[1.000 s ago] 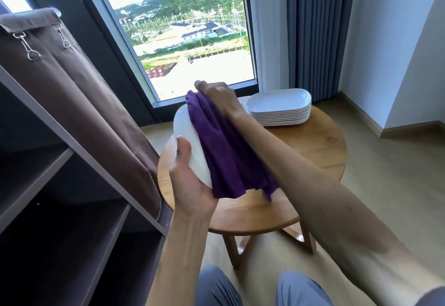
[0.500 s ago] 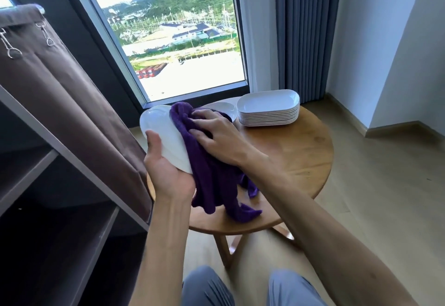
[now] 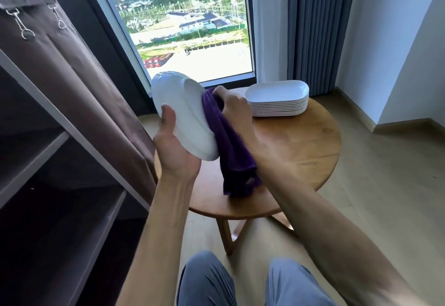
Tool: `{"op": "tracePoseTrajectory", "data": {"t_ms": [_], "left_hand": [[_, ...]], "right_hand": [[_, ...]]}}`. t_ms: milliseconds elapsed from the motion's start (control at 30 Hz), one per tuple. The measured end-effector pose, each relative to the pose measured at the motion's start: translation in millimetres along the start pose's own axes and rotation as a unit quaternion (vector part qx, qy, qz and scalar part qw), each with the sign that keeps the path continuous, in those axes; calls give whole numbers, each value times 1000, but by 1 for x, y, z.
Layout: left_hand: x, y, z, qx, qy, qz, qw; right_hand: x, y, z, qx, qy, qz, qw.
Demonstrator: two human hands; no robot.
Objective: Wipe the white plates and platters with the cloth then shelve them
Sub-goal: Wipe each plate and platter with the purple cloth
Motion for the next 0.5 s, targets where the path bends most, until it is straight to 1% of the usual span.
{"op": "tracePoseTrajectory", "data": {"t_ms": [67, 133, 200, 267, 333, 400, 433, 500], "left_hand": [[-5, 3, -2, 19, 9, -7, 1000], [-11, 5, -3, 22, 24, -14, 999], [-19, 8, -3, 19, 43, -23, 999], [-21, 9, -1, 19, 51, -37, 998], [-19, 10, -1, 6, 48, -49, 998], [-16, 11, -2, -4, 37, -79, 996], [-17, 13, -2, -7, 35, -98, 995], [-19, 17, 2, -21, 42, -124, 991]], "right_hand": [[1, 0, 18, -25, 2, -70, 997], [-4, 3, 29, -36, 20, -128, 991], [-11, 7, 30, -35, 33, -171, 984], [-23, 10, 26, -13, 58, -189, 980], [-36, 10, 19, -2, 93, -187, 978], [-48, 9, 4, -6, 129, -158, 979], [-52, 7, -9, -11, 127, -138, 982], [-49, 2, -38, -51, 93, -104, 989]]}}
Point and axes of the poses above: each hand's wrist, its own z-axis away from the middle knuckle, its own y-axis out of the back of the hand, x = y × z, the point moved 5 cm from there along -z, towards the middle knuckle, and after that the axes turned 8 degrees about x, right-handed, at the moved point
